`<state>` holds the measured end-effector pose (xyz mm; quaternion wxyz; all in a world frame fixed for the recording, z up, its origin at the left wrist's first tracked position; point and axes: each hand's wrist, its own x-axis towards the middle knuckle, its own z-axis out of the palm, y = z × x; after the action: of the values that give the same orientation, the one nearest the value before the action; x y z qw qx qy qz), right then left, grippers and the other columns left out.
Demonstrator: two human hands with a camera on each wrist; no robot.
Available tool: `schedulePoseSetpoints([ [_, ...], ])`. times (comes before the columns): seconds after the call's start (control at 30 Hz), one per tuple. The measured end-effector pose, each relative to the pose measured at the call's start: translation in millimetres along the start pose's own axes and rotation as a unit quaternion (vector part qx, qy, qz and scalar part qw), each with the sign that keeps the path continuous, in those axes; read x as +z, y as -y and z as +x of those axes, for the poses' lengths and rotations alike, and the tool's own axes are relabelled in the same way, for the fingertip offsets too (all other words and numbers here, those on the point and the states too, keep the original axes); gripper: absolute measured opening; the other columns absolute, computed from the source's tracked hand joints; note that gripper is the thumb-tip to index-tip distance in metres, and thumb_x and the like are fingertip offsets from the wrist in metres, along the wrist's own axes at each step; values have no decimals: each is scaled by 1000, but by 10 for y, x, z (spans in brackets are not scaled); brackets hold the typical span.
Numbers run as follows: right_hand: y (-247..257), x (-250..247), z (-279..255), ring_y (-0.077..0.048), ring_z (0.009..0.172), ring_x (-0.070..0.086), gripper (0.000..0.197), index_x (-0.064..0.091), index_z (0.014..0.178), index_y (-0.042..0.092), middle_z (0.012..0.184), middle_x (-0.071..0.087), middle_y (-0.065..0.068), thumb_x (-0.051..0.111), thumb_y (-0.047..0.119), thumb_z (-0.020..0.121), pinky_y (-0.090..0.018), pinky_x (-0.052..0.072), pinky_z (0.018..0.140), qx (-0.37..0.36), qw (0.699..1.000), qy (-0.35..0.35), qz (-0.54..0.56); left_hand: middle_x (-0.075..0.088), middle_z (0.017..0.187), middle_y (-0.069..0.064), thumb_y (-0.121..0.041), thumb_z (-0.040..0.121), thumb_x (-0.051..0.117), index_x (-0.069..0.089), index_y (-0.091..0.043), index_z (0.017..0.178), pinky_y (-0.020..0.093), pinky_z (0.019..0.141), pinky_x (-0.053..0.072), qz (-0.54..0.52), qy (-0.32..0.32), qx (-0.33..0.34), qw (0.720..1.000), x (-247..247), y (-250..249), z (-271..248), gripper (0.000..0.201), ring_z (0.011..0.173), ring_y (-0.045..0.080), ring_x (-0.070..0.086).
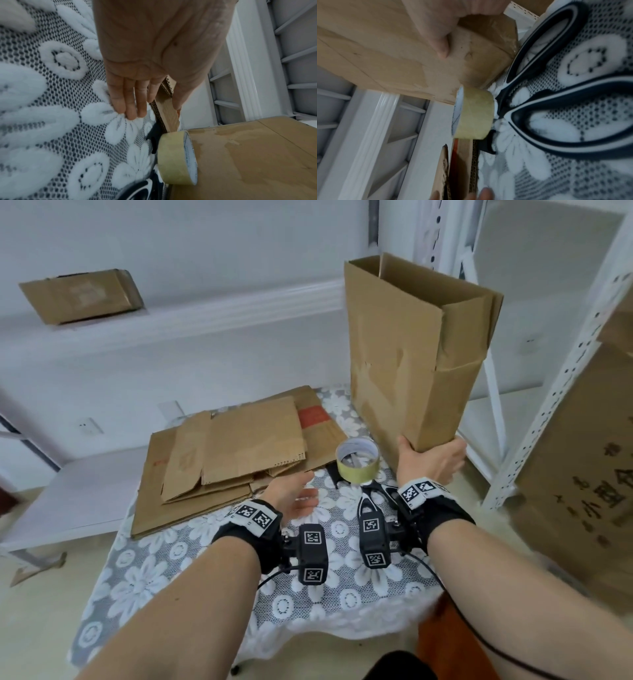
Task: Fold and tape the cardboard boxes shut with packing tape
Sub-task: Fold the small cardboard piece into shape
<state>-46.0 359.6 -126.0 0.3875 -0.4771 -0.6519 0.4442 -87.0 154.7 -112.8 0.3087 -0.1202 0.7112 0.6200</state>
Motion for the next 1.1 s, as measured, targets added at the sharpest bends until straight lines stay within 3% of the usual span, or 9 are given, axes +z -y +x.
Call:
schedulePoseSetpoints([
  [0.13,-6,-59,-59,-29,123,40,84,39,126,4,131,46,-13,84,37,63,-45,33,100,-12,1000,5,-25,64,94,13,-24,97,59,56,-11,106,31,68,51,-1,2,4,1000,2,39,-33,16,80,25,61],
  [0.3,32,-148,-119,-30,127,36,94,34,135,5,136,40,-14,84,38,63,-47,34,102,-28,998,24,-46,63,97,14,-23,95,61,56,-7,102,30,63,54,-3,8,11,1000,-58,56,-152,18,75,24,61],
  [0.4,57,-198,-163,-31,128,33,98,30,139,6,139,37,-15,83,39,64,-49,35,102,-28,998,32,-49,63,96,13,-22,96,60,57,-5,105,31,66,54,-6,3,19,1000,-99,53,-230,19,74,23,61],
  [0.67,116,-366,-316,-32,129,32,97,26,142,6,142,33,-17,81,37,69,-48,38,100,24,997,33,-70,59,76,4,-10,92,64,58,-7,98,26,61,56,15,-29,59,998,-262,67,-452,9,64,14,59],
  [0.73,123,-404,-385,-32,127,33,92,29,140,5,140,34,-17,81,34,70,-48,38,98,42,997,27,-61,57,75,3,-10,91,65,57,-8,97,27,64,56,9,-30,64,998,-311,74,-492,10,62,13,58],
  [0.87,105,-424,-553,-32,123,37,65,41,122,4,131,42,-16,79,25,73,-46,39,96,49,999,-6,-18,54,73,2,-8,91,66,58,-9,93,36,84,54,-13,-31,67,997,-400,103,-547,8,62,13,55],
  [0.97,110,-380,-698,-31,118,43,40,46,112,2,125,47,-16,69,15,83,-41,40,94,24,999,-7,21,53,74,3,-6,91,64,59,-9,93,36,84,54,-25,-41,73,996,-503,127,-565,6,63,14,55],
  [1.1,174,-298,-916,-19,74,50,14,49,110,5,98,52,-6,43,9,97,-27,37,63,5,995,81,55,56,78,4,-6,94,58,59,-7,99,31,75,56,-43,-71,68,994,-724,170,-551,5,64,13,56],
])
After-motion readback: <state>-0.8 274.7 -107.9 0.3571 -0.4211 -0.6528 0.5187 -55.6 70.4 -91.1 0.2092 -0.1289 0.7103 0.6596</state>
